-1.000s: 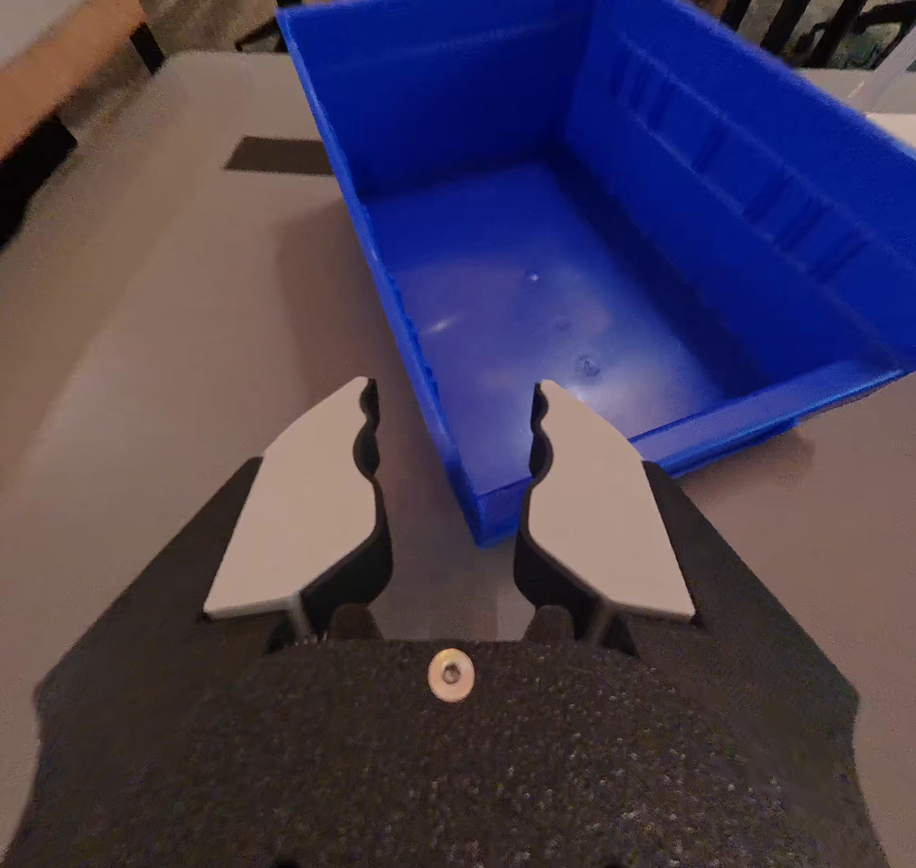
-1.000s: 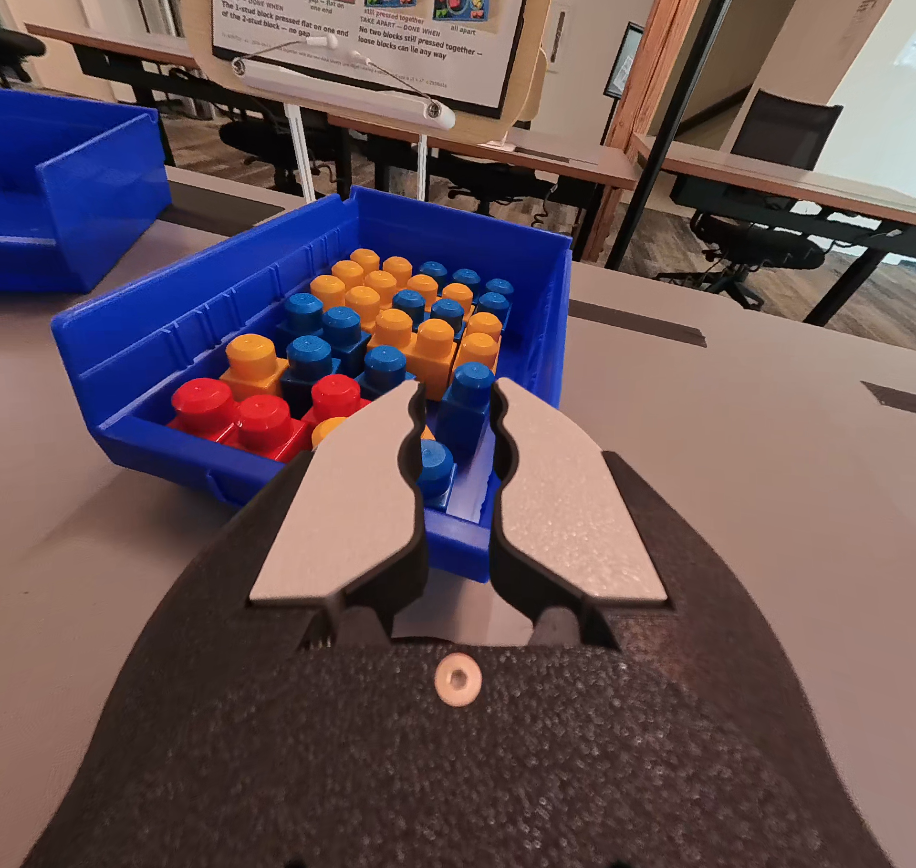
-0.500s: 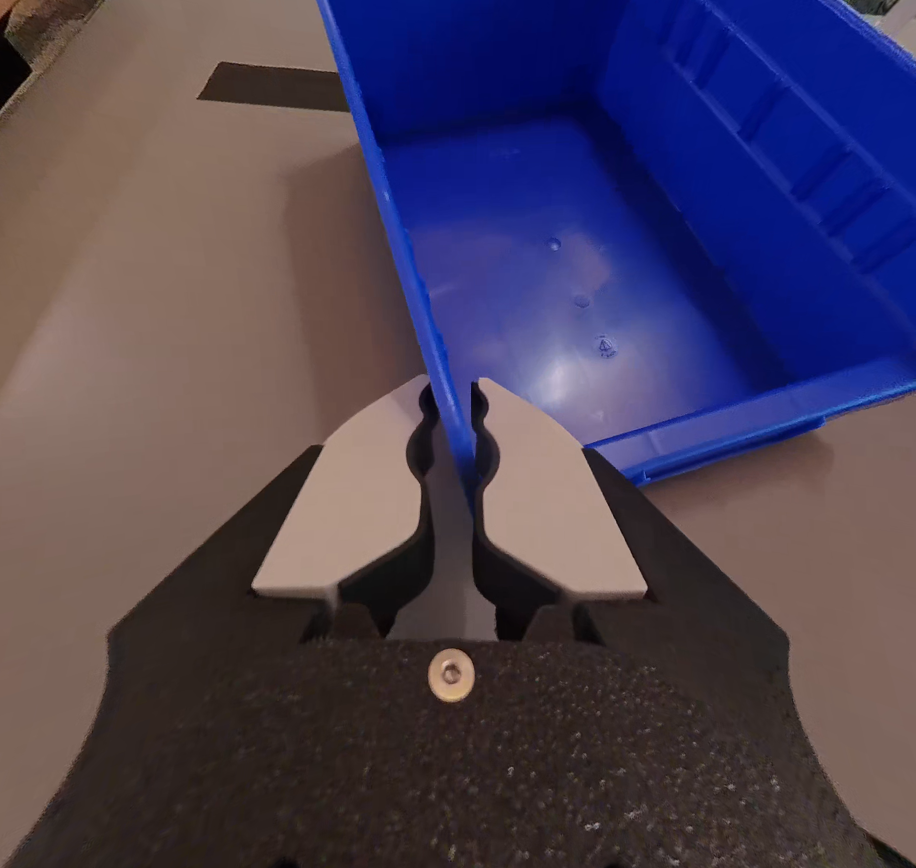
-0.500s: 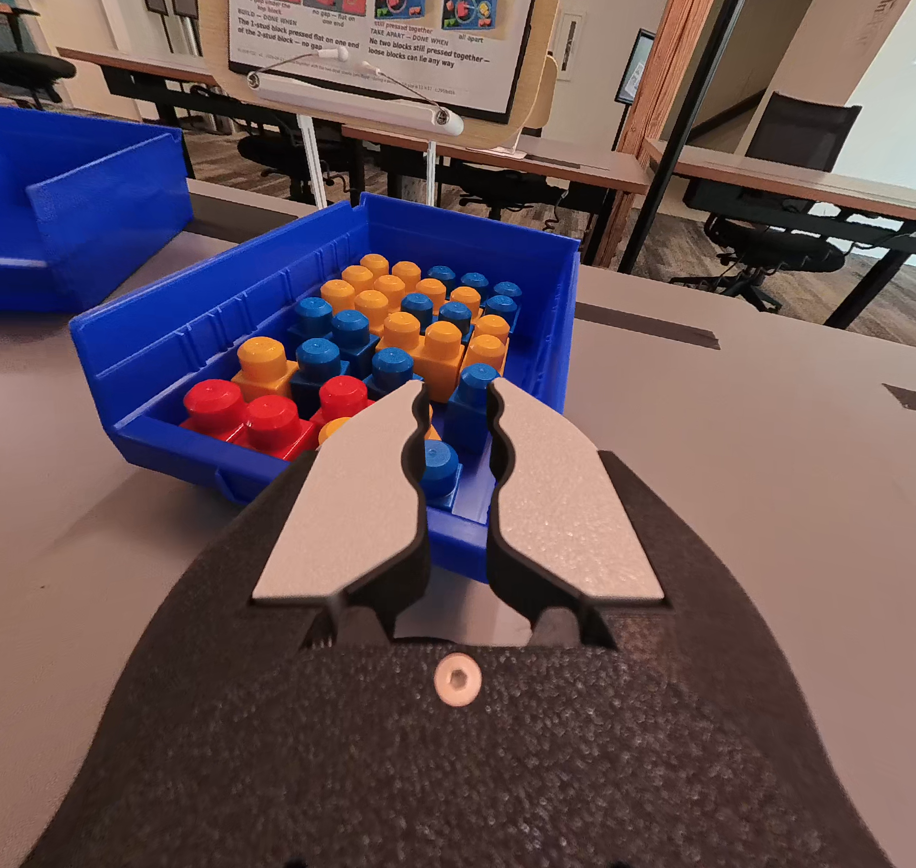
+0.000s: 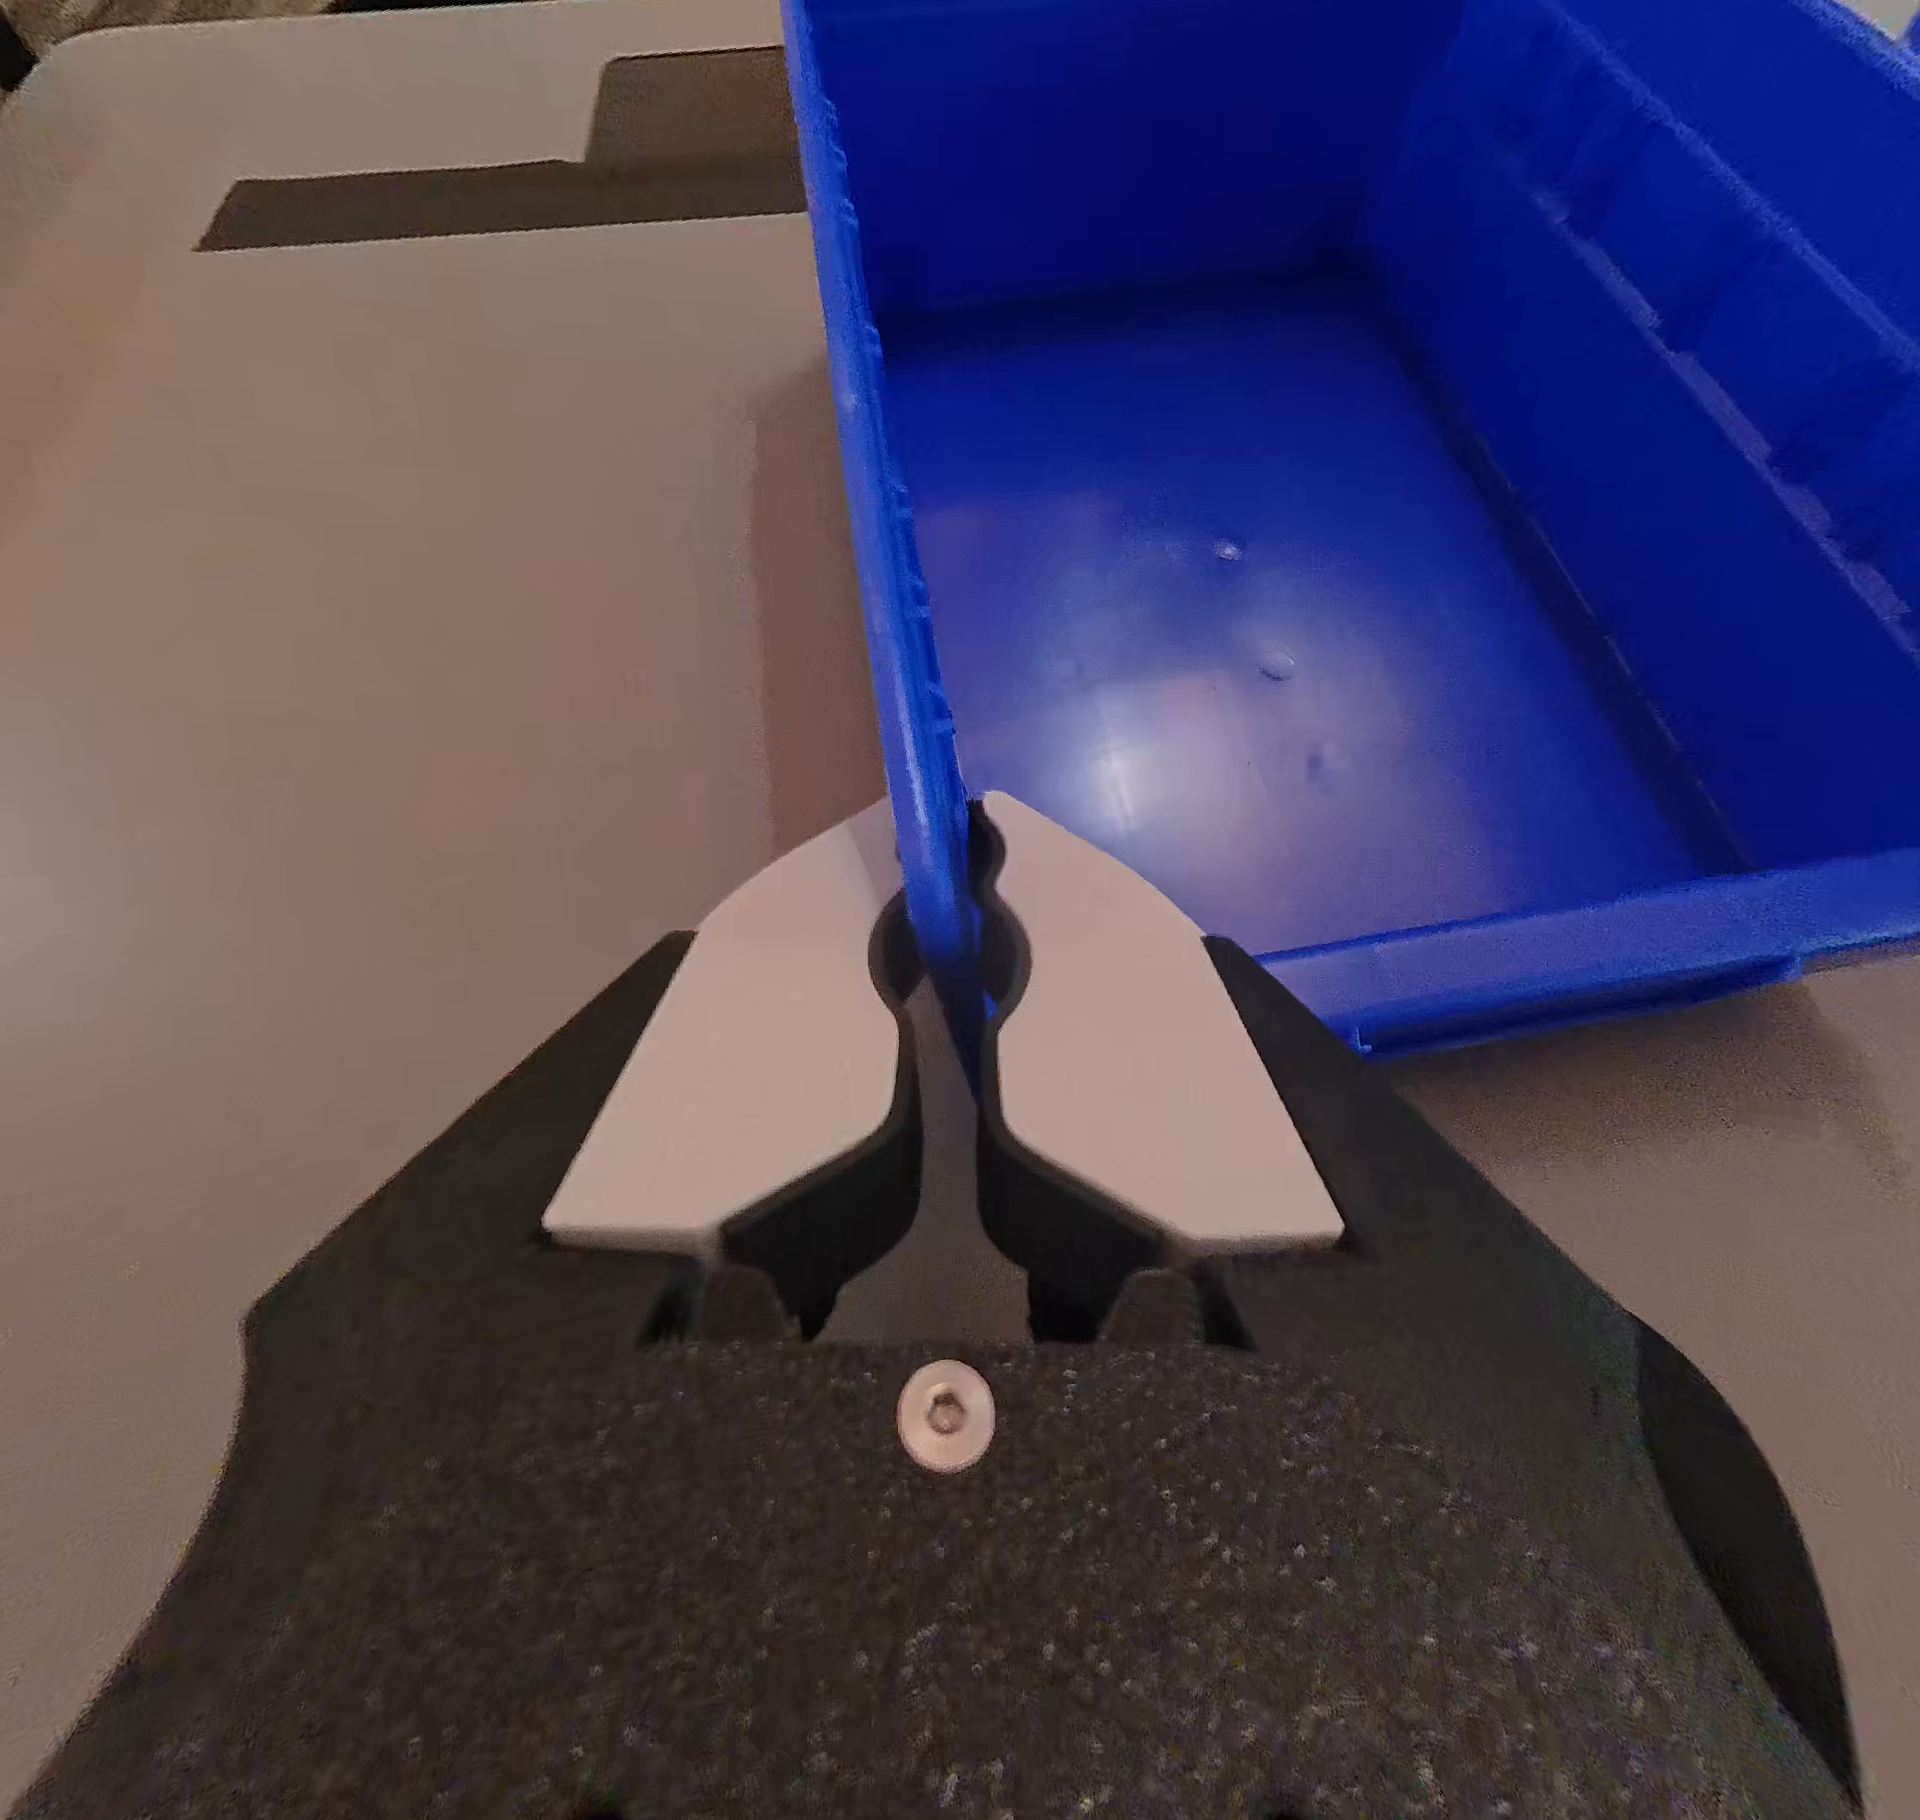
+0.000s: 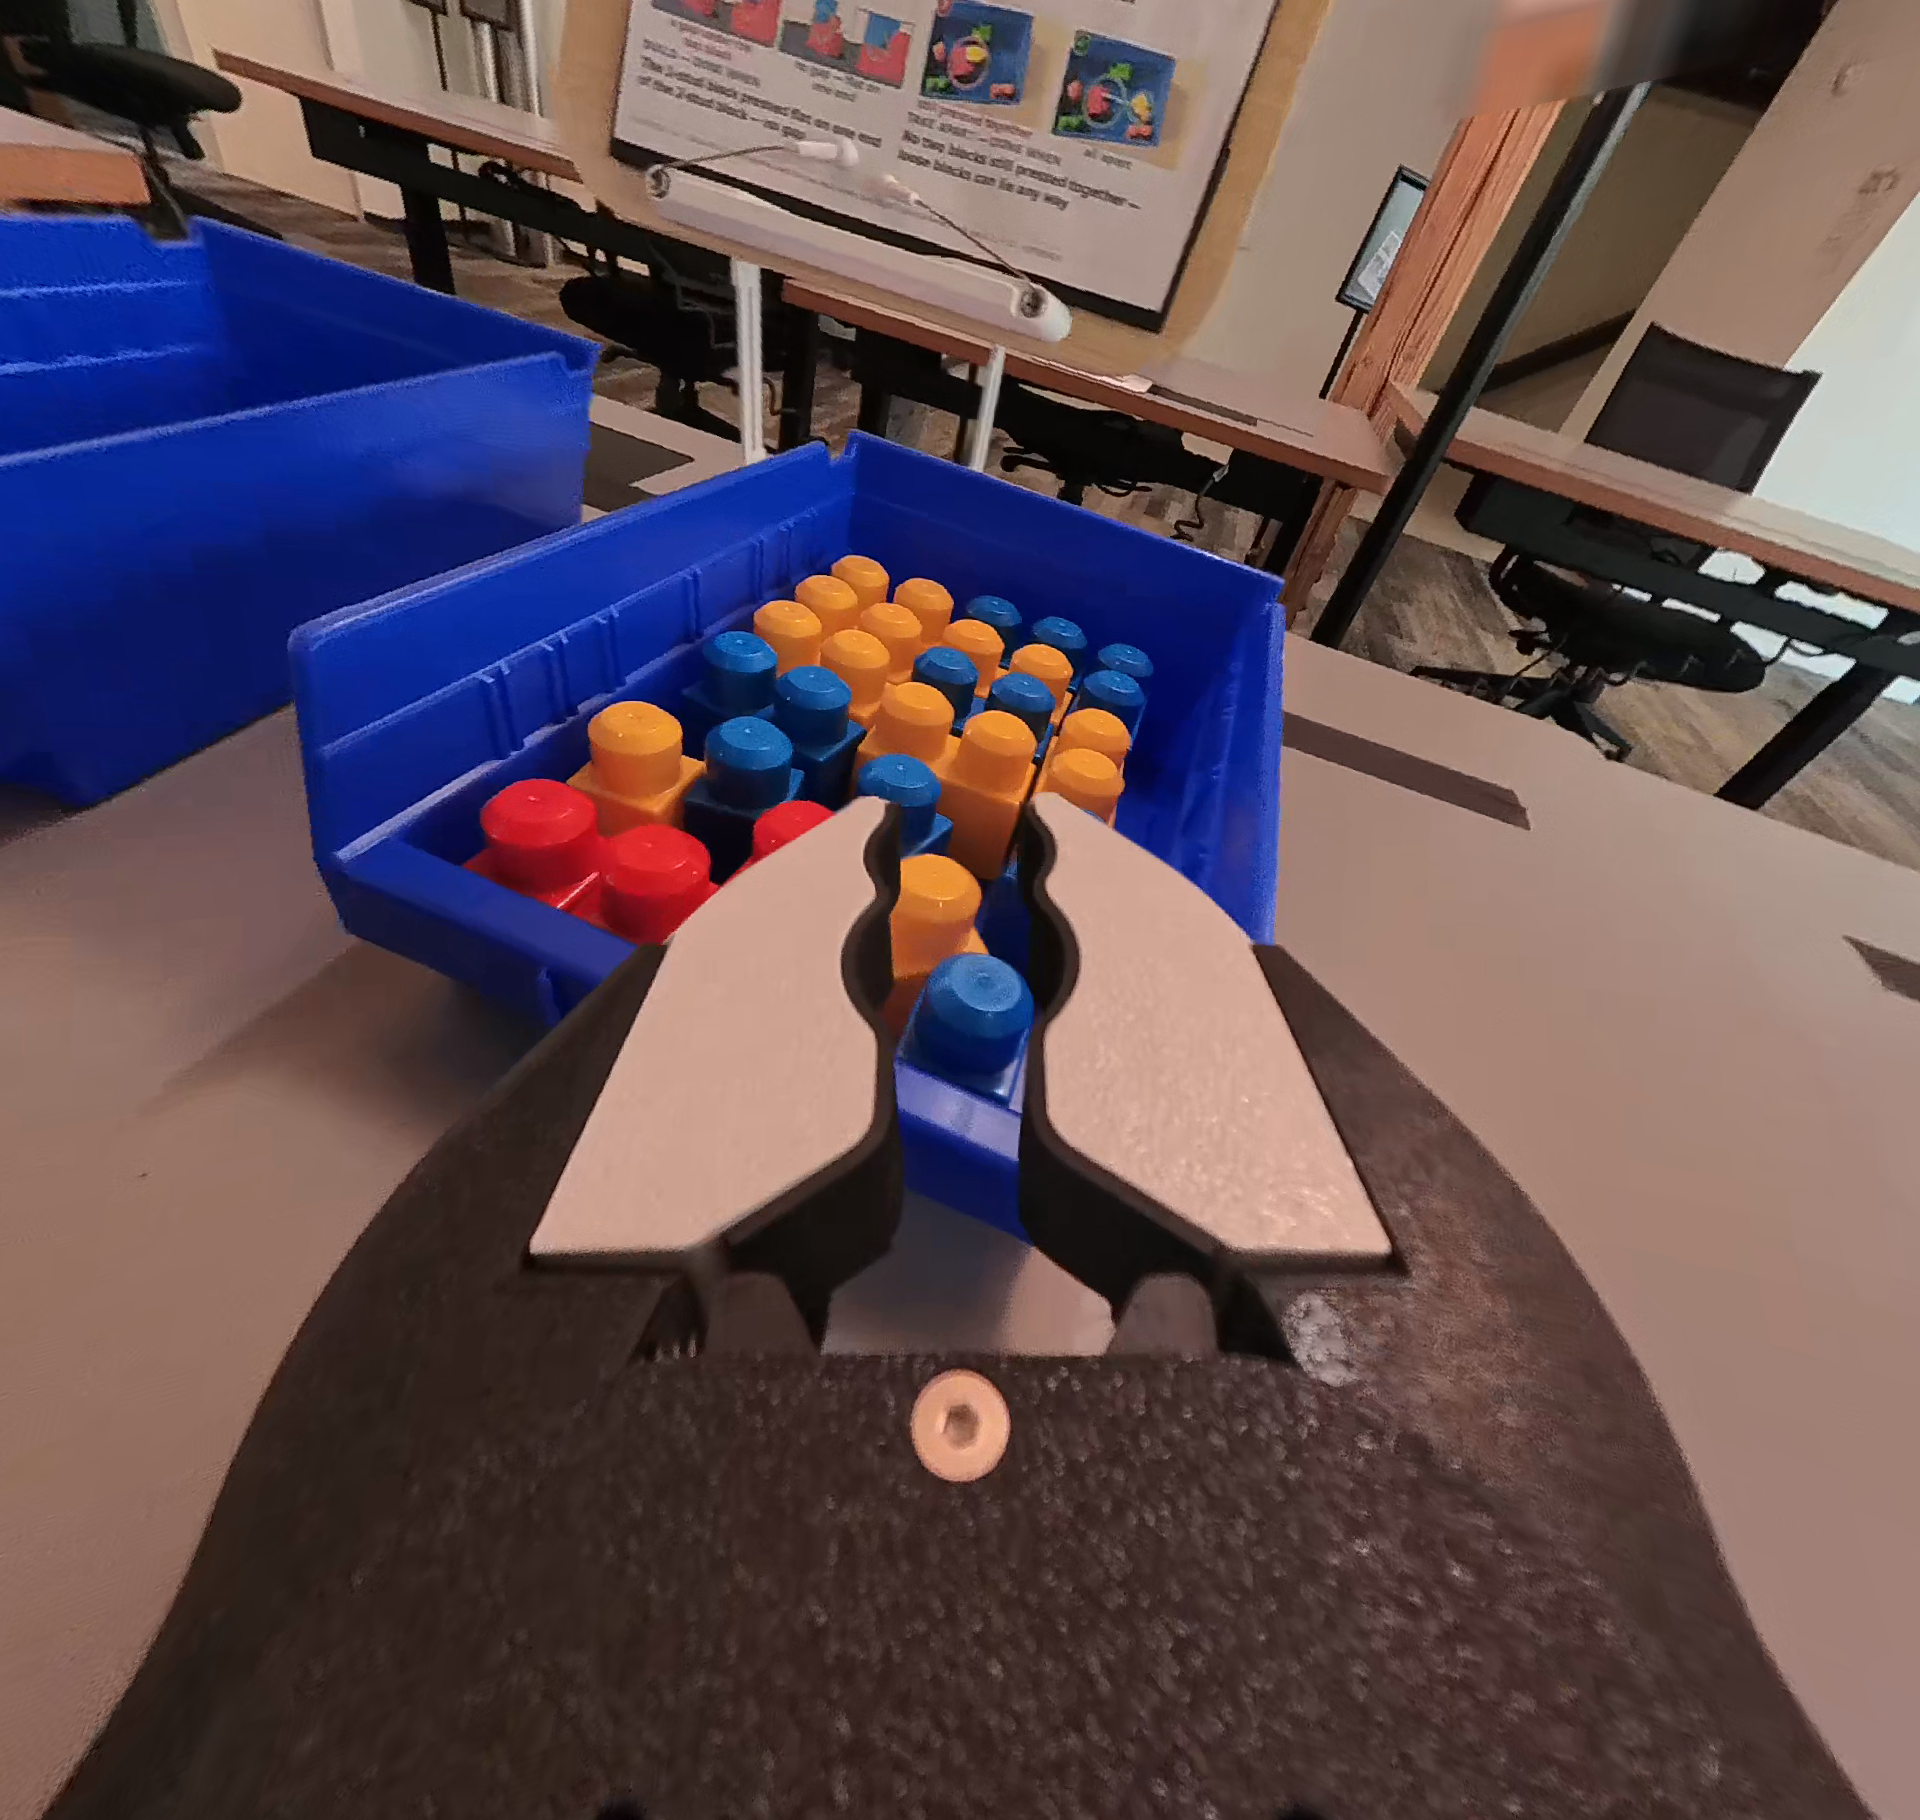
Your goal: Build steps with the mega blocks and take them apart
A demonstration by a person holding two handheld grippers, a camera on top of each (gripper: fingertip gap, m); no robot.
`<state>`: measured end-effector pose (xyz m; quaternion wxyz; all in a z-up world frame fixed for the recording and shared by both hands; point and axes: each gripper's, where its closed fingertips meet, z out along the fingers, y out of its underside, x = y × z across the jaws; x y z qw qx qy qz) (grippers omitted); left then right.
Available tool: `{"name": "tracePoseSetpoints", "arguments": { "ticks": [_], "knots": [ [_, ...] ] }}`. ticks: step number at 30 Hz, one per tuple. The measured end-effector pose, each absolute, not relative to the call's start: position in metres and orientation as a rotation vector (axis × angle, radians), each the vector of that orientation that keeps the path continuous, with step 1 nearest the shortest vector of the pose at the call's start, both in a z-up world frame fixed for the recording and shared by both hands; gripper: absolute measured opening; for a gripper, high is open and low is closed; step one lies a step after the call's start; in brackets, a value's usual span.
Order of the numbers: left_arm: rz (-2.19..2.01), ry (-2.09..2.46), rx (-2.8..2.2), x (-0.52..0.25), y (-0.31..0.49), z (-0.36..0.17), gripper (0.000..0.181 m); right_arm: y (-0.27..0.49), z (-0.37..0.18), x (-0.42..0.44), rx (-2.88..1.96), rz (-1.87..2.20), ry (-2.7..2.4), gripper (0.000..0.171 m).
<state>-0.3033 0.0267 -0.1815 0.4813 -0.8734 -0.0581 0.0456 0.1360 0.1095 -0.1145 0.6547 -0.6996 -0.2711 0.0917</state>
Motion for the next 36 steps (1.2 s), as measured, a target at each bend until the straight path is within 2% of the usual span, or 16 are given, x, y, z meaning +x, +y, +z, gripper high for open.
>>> {"name": "tracePoseSetpoints", "arguments": {
  "ticks": [6,13,21,25,30,33,36],
  "knots": [
    [0.079,-0.037,-2.134,-0.268,0.028,-0.182,0.01,0.099,-0.114,0.114,-1.566,0.23,-0.682,0.021],
    [0.068,0.06,-2.145,-0.244,0.026,-0.182,0.012,0.06,-0.12,0.033,-1.589,0.439,-0.809,0.022],
    [0.093,0.137,-2.17,-0.236,0.019,-0.183,0.013,0.033,-0.16,-0.036,-1.759,0.589,-0.91,0.043],
    [0.094,0.151,-2.171,-0.234,0.018,-0.183,0.013,0.041,-0.157,-0.051,-1.794,0.602,-0.882,0.045],
    [0.093,0.156,-2.169,-0.233,0.017,-0.183,0.014,0.063,-0.156,-0.057,-1.859,0.591,-0.83,0.042],
    [0.094,0.157,-2.168,-0.233,0.017,-0.183,0.014,0.071,-0.167,-0.061,-1.884,0.556,-0.842,0.023],
    [0.102,0.161,-2.169,-0.232,0.017,-0.183,0.015,0.075,-0.169,-0.062,-1.832,0.456,-0.864,0.019]
  ]
}}
